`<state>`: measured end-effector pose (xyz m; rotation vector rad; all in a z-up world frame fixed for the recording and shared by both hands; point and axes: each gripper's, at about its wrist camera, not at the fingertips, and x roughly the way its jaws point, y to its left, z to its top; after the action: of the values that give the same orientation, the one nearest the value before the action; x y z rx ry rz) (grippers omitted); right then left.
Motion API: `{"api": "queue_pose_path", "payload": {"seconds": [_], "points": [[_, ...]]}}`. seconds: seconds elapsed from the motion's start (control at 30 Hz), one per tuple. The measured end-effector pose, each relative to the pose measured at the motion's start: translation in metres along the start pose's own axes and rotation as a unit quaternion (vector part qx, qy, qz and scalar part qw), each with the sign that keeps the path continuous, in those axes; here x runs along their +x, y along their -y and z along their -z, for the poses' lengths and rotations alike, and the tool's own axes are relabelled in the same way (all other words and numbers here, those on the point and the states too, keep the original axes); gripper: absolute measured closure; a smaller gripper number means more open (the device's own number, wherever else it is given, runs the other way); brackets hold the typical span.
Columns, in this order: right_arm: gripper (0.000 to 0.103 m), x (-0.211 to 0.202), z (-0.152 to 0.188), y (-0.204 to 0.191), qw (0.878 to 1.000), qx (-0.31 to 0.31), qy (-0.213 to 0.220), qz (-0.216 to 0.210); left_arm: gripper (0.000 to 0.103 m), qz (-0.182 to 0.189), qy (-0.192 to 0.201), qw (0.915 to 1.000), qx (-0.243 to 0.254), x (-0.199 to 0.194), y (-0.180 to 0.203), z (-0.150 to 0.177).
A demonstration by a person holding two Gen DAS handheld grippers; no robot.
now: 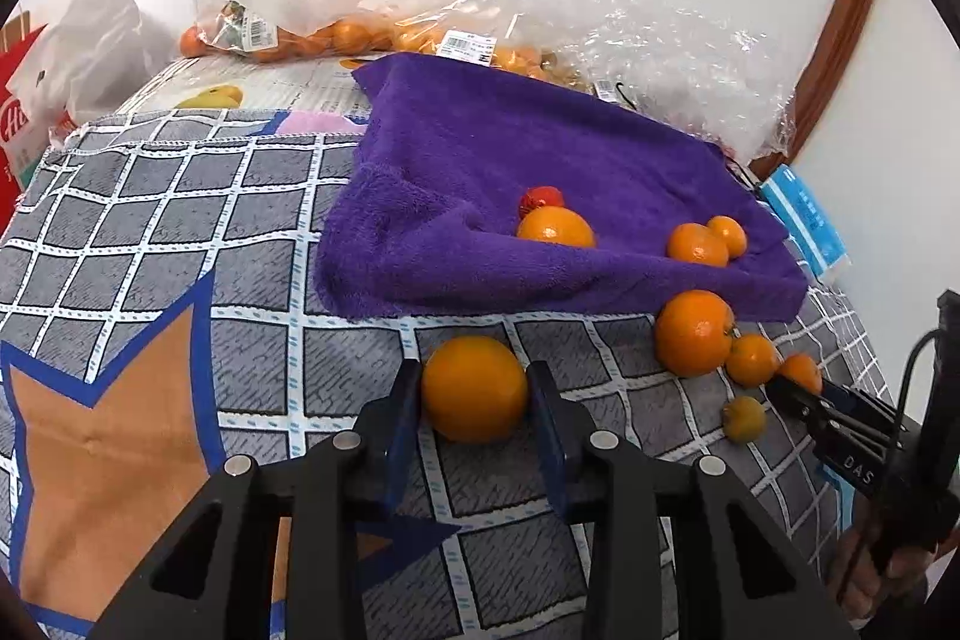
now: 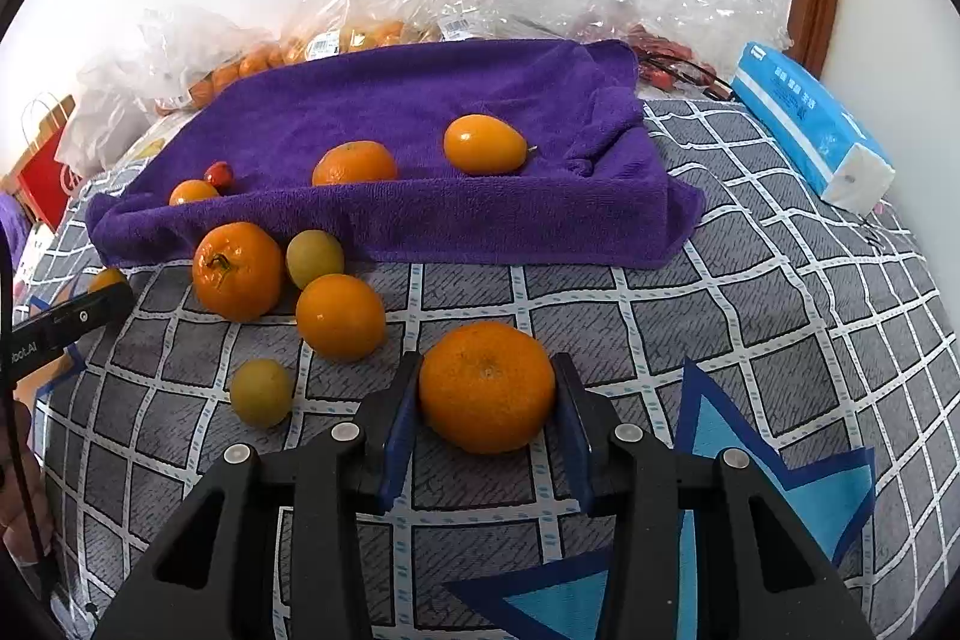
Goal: Organize fruits
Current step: 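Lower the left tool onto a round orange and close it, then lift the orange with the left tool while the right tool lifts the mandarin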
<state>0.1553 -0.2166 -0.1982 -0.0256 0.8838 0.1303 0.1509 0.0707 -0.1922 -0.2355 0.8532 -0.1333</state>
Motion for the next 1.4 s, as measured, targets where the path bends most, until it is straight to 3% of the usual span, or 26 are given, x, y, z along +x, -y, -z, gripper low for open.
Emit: {"api": "queue_pose_path", "payload": {"seconds": [0.47, 1.4], "points": [[0.062, -0.010, 0.001, 0.006, 1.000, 0.017, 0.023, -0.013, 0.070, 0.000, 0.057, 0.9981, 0.026, -0.022, 0.010, 0.003], [0.062, -0.025, 0.004, 0.015, 0.997, 0.038, 0.061, -0.035, 0.070, 0.010, 0.087, 0.9962, 0.009, -0.033, 0.006, 0.001]]}}
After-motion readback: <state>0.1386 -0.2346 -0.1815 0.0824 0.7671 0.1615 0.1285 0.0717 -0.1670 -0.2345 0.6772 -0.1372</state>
